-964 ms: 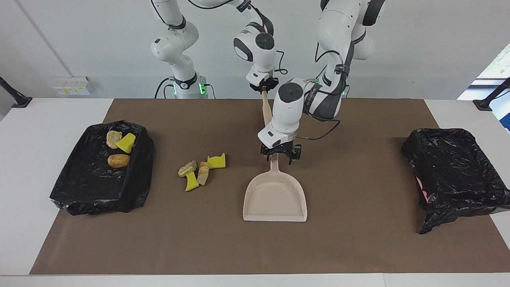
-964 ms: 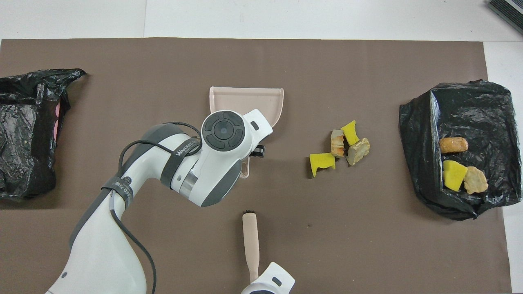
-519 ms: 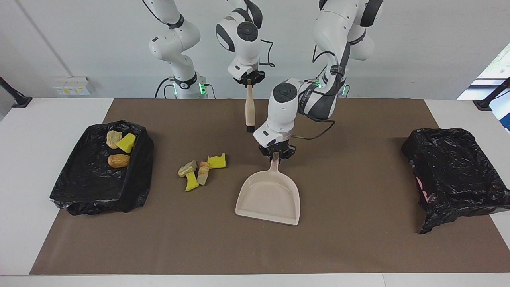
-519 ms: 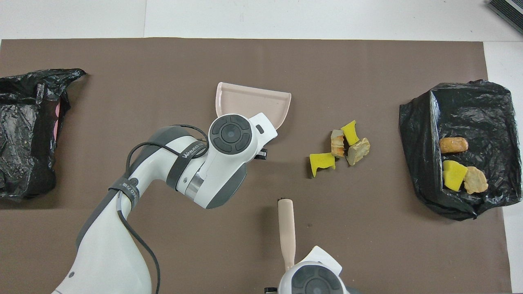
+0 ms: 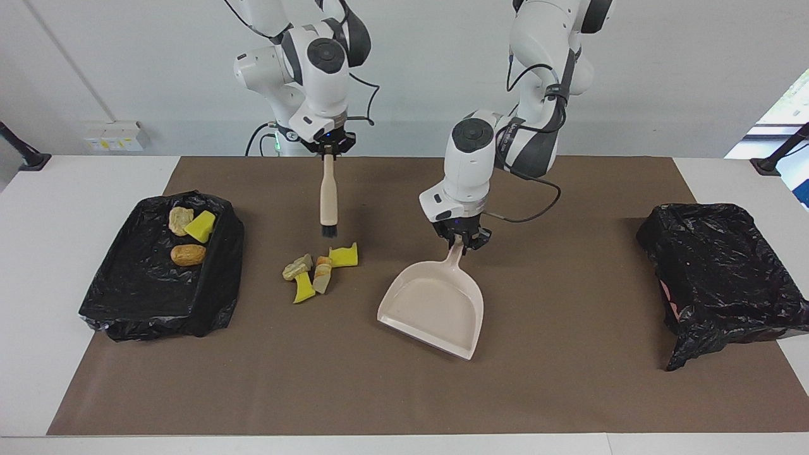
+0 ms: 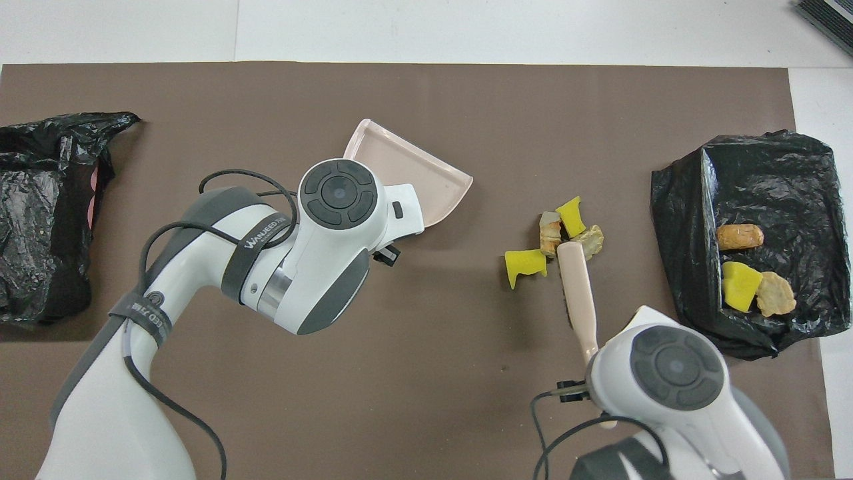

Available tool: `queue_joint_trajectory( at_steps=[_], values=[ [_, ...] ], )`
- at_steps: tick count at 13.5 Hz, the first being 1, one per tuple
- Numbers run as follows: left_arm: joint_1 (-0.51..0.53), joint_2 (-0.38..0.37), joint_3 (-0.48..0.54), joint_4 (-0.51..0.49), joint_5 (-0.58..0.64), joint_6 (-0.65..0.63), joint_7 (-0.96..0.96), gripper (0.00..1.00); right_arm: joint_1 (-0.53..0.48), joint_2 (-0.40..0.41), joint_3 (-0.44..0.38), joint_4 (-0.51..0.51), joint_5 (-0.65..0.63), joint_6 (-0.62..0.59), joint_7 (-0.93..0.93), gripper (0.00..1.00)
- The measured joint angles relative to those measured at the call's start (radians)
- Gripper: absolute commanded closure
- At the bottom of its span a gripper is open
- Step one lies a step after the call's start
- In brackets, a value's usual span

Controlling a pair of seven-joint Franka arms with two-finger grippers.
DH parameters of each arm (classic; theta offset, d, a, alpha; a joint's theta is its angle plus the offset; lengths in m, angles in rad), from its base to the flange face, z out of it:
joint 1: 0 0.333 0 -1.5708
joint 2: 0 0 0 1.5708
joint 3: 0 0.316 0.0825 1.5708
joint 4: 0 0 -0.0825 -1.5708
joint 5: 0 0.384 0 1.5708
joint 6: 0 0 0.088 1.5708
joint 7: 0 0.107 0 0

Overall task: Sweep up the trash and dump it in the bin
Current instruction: 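Sweep the sponges and rocks into the dustpan with the right gripper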

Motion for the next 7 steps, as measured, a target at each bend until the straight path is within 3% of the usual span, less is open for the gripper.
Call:
queue_joint_trajectory(
  at_steps=[2,5,7],
  values=[
    [0.0,-0.008,-0.002,-0.001,0.018,-0.039,0.157,1.0,-0.11,0.078,-0.003,0.044,-0.081,0.048,-0.11,1.0],
    [0.0,-0.008,-0.002,-0.011,0.022,-0.059,0.416,1.0,-0.133,0.218,-0.001,0.102,-0.267,0.116,-0.136,1.0],
    [0.0,-0.012,-0.002,-0.029,0.022,-0.063,0.533,1.0,-0.148,0.285,0.0,0.118,-0.316,0.153,-0.194,1.0]
  ],
)
